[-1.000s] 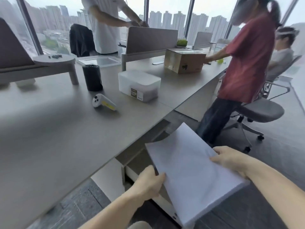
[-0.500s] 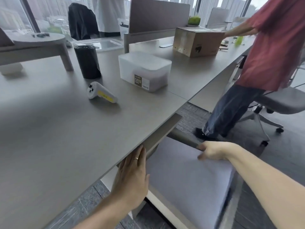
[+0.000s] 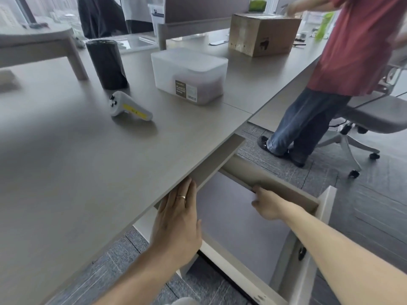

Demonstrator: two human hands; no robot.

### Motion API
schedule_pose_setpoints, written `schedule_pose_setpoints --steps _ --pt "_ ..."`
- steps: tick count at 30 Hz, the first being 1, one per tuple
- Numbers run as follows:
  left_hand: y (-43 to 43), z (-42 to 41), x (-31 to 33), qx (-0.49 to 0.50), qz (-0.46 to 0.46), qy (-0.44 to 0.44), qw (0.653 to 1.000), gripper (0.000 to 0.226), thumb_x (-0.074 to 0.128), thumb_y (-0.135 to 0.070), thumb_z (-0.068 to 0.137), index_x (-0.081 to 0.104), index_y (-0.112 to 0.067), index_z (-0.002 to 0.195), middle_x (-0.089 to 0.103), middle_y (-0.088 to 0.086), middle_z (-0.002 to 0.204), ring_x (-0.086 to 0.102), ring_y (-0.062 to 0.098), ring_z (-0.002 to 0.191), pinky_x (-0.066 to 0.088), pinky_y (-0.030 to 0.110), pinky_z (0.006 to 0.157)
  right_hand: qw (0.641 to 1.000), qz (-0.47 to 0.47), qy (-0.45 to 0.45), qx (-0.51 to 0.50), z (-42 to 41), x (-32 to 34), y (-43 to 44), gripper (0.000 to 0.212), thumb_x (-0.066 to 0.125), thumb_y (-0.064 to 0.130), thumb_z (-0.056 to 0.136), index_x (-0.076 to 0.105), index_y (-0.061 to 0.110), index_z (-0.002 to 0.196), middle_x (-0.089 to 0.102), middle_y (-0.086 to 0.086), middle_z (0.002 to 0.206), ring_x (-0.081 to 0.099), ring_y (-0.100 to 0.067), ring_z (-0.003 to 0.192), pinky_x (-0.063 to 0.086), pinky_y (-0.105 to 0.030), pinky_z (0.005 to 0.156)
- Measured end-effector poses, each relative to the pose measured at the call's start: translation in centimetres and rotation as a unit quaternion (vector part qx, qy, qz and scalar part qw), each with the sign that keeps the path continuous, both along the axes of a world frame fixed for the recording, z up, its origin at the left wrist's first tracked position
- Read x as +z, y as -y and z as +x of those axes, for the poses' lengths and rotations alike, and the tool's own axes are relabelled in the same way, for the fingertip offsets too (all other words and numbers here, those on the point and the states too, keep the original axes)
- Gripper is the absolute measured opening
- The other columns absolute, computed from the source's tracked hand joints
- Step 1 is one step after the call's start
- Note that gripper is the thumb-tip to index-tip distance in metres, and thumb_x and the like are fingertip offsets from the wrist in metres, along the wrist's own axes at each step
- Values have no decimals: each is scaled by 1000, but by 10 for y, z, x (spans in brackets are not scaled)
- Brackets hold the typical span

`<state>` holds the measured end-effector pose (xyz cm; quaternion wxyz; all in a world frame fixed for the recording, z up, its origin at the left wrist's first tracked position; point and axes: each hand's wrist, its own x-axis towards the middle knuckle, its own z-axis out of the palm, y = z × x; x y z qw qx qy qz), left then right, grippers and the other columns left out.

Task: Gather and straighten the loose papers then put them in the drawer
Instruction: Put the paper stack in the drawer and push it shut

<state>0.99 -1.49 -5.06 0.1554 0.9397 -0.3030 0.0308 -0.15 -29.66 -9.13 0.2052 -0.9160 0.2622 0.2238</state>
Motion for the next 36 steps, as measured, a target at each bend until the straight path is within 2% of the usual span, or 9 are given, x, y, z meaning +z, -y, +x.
schedule_pose_setpoints --steps 3,8,11,13,17,21,25,30,36 --pt "0 0 2 6 8 3 1000 91 64 -35 91 16 -8 164 19 8 172 21 24 158 2 30 120 998 -12 63 4 -6 -7 -2 51 47 18 103 36 8 152 59 -20 144 57 -36 132 47 -37 98" --pt "-2 2 0 0 33 -3 999 91 64 -33 91 15 -7 164 18 9 172 19 25 159 3 31 121 996 -45 43 61 -19 11 -20 74 56 31 100 20 12 161 29 -15 161 30 -39 150 34 -50 118" --pt "-2 0 6 3 34 -24 999 89 62 -28 92 16 -5 163 17 10 172 19 26 159 6 32 122 982 -12 187 -16 -58 45 -17 74 56 36 102 24 12 163 35 -7 163 33 -27 152 34 -41 121" --pt "0 -2 10 6 21 -35 999 86 55 -30 97 7 -7 165 7 8 174 10 23 160 6 33 126 960 -65 256 -97 -97 61 -9 72 56 36 101 28 10 162 36 -7 164 30 -26 153 30 -41 124" --pt "2 -10 21 17 19 -73 997 85 48 -40 100 3 -10 165 3 5 175 6 22 160 9 34 129 945 51 195 -257 -161 68 -17 76 54 37 103 21 5 163 30 -12 169 30 -30 155 28 -42 124" --pt "2 -17 28 36 8 -97 995 82 48 -48 99 13 -12 165 13 3 174 18 23 158 18 38 127 905 155 223 -328 -165 51 -38 40 45 28 108 46 8 142 60 -7 133 53 -31 133 43 -39 106" --pt "6 -18 33 51 0 -117 992 79 42 -51 101 15 -13 164 16 2 173 18 22 158 16 38 127 882 212 244 -342 -147 39 -43 26 44 31 105 54 18 125 68 -8 119 66 -35 114 54 -55 100" --pt "6 -20 32 60 -7 -117 991 77 38 -53 102 17 -13 164 17 2 173 18 21 157 15 37 128 854 280 267 -347 -109 39 -60 38 44 32 106 45 19 142 64 -9 131 72 -35 105 67 -49 62" --pt "6 -19 30 55 -46 -134 988 77 33 -58 101 18 -16 164 17 -1 173 16 18 158 12 38 129 832 338 262 -352 -60 35 -85 62 43 41 104 21 35 162 46 -1 157 65 -37 119 66 -56 61"
